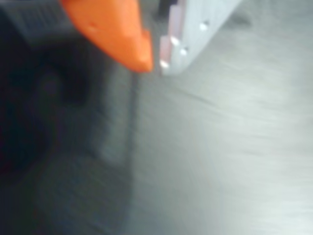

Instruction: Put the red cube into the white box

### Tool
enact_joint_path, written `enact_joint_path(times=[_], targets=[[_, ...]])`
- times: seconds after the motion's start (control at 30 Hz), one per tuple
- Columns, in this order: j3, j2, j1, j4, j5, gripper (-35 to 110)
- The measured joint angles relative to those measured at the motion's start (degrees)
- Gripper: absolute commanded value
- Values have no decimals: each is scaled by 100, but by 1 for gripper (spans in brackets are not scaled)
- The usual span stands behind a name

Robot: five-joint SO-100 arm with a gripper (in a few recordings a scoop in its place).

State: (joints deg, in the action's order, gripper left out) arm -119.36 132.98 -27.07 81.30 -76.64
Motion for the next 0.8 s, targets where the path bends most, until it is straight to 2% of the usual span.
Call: enact_joint_path(times=[0.3, 0.53, 0.8], targets=[[-88, 18, 1837, -158, 9, 0], [-729, 545, 2487, -141, 149, 0], [-1459, 1345, 2725, -158, 272, 0]])
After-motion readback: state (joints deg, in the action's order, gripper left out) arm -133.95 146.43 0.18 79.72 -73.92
